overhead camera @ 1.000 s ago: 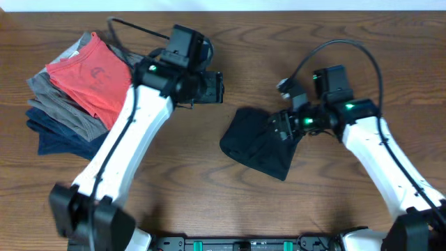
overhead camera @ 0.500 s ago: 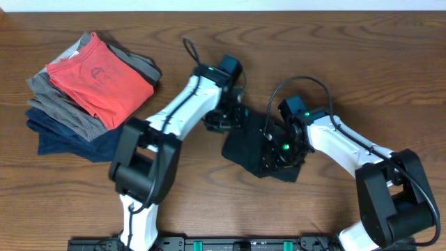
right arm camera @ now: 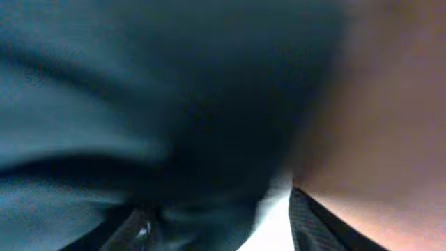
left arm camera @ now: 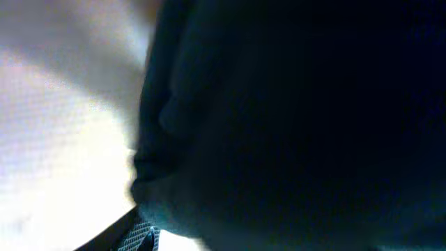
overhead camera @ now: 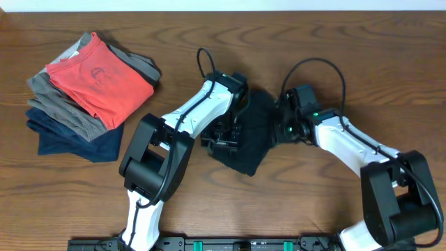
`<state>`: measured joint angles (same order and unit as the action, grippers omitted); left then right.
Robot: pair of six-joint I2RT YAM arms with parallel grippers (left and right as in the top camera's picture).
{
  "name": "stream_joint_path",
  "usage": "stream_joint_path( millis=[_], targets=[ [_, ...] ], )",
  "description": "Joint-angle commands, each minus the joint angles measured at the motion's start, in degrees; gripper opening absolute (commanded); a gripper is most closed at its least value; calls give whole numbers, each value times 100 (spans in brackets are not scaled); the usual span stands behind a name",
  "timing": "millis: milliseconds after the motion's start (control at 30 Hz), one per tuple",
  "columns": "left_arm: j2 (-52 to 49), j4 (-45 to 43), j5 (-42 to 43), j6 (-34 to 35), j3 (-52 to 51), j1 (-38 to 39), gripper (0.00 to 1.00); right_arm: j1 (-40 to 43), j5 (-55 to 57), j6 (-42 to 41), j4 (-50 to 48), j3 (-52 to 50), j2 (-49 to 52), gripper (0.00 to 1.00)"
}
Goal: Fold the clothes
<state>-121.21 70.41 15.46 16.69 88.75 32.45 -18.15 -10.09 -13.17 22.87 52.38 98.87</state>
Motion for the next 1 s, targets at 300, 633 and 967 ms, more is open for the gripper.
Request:
stream_joint_path(
  millis=[300,633,967],
  targets=[
    [1043,7,-424,758,-66,-448,59,94,494,275,621,367,-599,60],
    [1838,-1453,-136,33,-68,-1246,83,-61,-2190,273,678,374,-1425,57],
    [841,-1856,1943,-1609,-72,-1416,99,-671,-1753,-55,671,-203,-872,54]
  ],
)
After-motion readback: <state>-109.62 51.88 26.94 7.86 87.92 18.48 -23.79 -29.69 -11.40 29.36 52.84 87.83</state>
